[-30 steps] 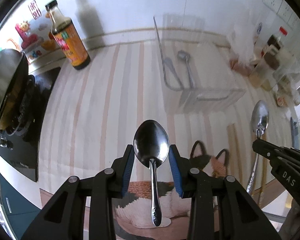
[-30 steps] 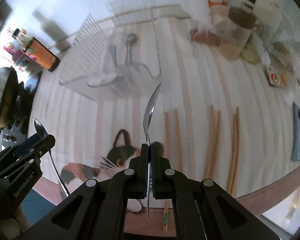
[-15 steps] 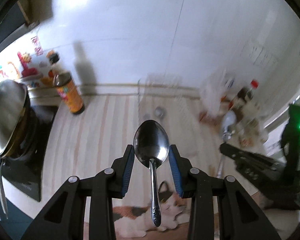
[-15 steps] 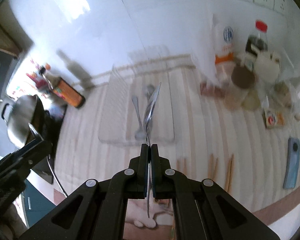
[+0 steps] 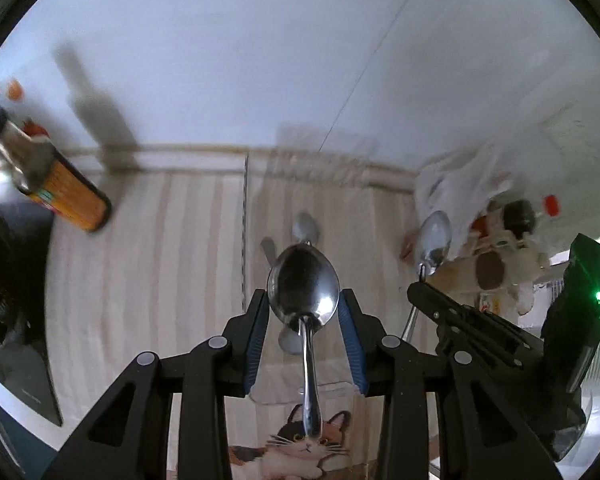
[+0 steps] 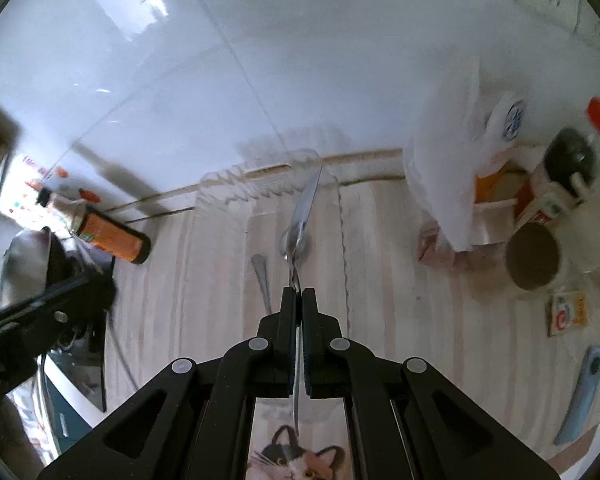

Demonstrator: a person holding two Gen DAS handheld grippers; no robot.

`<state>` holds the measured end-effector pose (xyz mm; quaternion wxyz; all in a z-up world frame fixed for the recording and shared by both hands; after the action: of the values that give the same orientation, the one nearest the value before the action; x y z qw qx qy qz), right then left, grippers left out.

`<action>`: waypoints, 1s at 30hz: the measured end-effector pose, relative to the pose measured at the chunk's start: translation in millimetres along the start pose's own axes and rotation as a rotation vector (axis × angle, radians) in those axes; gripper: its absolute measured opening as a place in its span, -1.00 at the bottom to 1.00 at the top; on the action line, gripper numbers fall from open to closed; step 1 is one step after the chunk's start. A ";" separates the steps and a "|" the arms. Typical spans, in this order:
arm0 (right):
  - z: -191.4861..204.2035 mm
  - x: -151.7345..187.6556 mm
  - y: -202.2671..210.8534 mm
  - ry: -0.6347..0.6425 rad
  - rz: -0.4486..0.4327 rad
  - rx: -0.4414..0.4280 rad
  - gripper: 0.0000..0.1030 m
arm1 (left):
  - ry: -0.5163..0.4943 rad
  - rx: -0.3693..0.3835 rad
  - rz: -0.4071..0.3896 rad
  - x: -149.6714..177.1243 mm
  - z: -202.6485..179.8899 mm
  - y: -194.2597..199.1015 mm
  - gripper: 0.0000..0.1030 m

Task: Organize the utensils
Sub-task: 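Carry both spoons to the clear rack and release them inside, then move both tools back toward the wooden chopsticks on the mat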

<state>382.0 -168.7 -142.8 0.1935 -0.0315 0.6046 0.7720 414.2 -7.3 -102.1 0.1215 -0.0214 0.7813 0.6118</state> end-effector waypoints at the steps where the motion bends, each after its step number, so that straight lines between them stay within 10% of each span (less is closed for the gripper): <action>1: -1.0 -1.6 -8.4 0.002 0.023 -0.002 -0.94 | 0.006 -0.009 0.003 -1.6 1.4 -5.4 -0.36; 4: -8.7 -4.4 -30.7 -0.015 0.095 -0.019 -0.74 | 0.007 -0.069 -0.001 1.2 2.5 -9.4 -0.28; 7: -14.8 -1.9 -31.1 -0.019 0.090 -0.012 -0.36 | -0.005 -0.122 -0.043 6.9 4.2 -5.6 0.26; 17: -50.2 36.5 14.3 -0.029 -0.004 0.078 0.03 | 0.022 -0.258 -0.262 47.5 19.0 26.5 1.00; 30: -135.1 126.3 62.8 -0.168 -0.053 0.190 0.23 | -0.049 -0.320 -0.112 133.7 -14.6 -20.4 1.00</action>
<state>219.2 -275.7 -156.7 0.2657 0.0357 0.6557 0.7059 285.9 -11.1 -147.1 0.1696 -0.0692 0.6681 0.7211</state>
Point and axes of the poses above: each gripper's, at about its wrist camera, not at the fingertips, and y roughly against the way its jaws point, z to its left, x to its underside, the point moved 1 cm from there along -y, roughly the way its jaws point, and after that the axes turned 1 degree about -x, right-handed, at the moved point
